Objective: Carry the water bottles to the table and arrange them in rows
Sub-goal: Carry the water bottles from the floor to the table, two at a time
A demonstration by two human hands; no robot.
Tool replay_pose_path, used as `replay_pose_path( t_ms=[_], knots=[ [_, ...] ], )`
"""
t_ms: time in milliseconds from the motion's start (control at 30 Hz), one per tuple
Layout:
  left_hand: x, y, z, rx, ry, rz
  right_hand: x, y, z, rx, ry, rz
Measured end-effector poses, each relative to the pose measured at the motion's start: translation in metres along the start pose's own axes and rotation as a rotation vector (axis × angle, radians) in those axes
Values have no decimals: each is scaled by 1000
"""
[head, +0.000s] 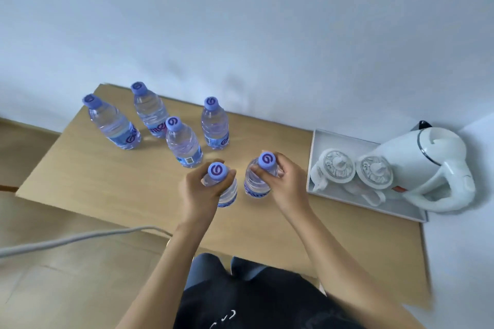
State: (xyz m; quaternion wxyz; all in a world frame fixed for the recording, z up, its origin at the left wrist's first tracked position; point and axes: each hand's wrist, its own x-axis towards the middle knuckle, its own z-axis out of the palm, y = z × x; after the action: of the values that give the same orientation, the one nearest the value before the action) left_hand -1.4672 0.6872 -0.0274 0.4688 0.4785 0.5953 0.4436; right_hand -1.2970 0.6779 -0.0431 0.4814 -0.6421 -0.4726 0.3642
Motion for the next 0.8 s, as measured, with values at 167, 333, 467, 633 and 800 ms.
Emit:
replay_pose_path(
  t_ms=[167, 333, 467, 633, 800],
  knots=[
    [47, 3, 23, 48, -85, 2, 48, 4, -12, 26, 127, 66],
    [79, 4, 47, 108, -157, -19, 77, 9, -23, 12, 297, 158],
    [97, 9, 67, 121, -182, -23, 100, 4, -32, -1, 327, 162],
    [106, 8, 77, 134, -205, -6, 105, 10, -33, -26, 337, 164],
    [112, 10, 78, 204, -263, -9, 105, 15, -35, -26, 323, 187]
  ],
)
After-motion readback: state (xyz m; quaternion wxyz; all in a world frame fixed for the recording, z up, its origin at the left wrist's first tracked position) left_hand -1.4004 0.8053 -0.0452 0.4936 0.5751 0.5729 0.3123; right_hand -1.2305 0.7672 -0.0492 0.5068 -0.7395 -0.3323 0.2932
